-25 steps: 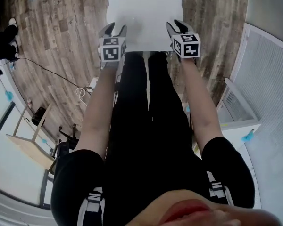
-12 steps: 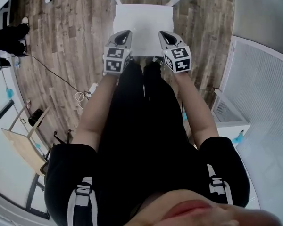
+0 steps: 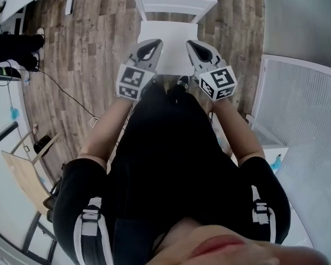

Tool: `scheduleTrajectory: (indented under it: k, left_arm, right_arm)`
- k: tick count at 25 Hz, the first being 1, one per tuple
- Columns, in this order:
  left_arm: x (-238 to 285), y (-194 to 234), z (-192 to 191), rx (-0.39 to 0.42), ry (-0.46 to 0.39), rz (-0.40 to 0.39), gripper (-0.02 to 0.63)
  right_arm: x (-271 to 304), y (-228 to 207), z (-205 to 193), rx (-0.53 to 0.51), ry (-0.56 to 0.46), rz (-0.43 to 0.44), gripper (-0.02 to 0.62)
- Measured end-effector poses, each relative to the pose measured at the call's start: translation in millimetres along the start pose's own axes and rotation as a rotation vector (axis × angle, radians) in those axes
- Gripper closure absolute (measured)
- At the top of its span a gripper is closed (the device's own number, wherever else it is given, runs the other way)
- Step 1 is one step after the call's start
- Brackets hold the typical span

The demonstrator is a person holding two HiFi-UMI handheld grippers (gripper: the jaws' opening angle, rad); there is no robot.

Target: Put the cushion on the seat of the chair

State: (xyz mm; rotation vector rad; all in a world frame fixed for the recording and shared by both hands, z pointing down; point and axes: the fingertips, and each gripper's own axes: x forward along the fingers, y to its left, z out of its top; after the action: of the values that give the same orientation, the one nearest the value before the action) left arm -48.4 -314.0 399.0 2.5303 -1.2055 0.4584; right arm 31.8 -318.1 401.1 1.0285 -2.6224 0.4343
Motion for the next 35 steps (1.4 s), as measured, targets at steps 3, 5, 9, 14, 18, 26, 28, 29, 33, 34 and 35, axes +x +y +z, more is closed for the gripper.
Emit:
scheduleTrajectory:
  k: [3,5,9,14,18,26,28,29,33,34,35]
  left_arm:
    - [-17,-10,40,0.007,-0.07,-0.015,0.595]
    - [-30,-18,64,0.013,-0.121,-0.023,0.595]
    - [-54,-34,100,0.057,-0.196,-0.051,0.595]
    - [-68,-45,137,0.138,-0.294,-0.051,0.595]
    - [-70,-51,149,0.138,-0.331,-0.088,0.595]
    - [-69,-48,156,0.152,-0.341,-0.091,0.595]
    - [-69,-47,155,0.154,-0.336,-0.091,0.595]
    - [-69,-47,154,0.152,-0.332,-0.089,0.595]
    - [-69,-46,152,0.137,-0.318,-0.089,0.595]
    - [-69,-46,152,0.133,-0.314,-0.091,0.595]
    - [-69,-46,152,0.131,-0.312,-0.09,0.595]
  right_arm:
    - [-19,13,39,-0.023,-0.079,0.023,0.578]
    - [-33,22,63,-0.047,-0.103,0.03,0.578]
    - [-56,39,101,-0.069,-0.16,0.032,0.579]
    - [-69,54,133,-0.151,-0.238,0.061,0.578]
    - [-74,58,148,-0.186,-0.274,0.069,0.579]
    - [-75,52,151,-0.199,-0.278,0.044,0.579]
    - [-75,52,151,-0.2,-0.281,0.043,0.579]
    - [-75,51,151,-0.2,-0.282,0.044,0.578]
    - [-75,51,152,-0.204,-0.286,0.05,0.58]
    - [-75,51,152,-0.203,-0.285,0.051,0.58]
    - [-75,51,151,-0.201,-0.285,0.053,0.58]
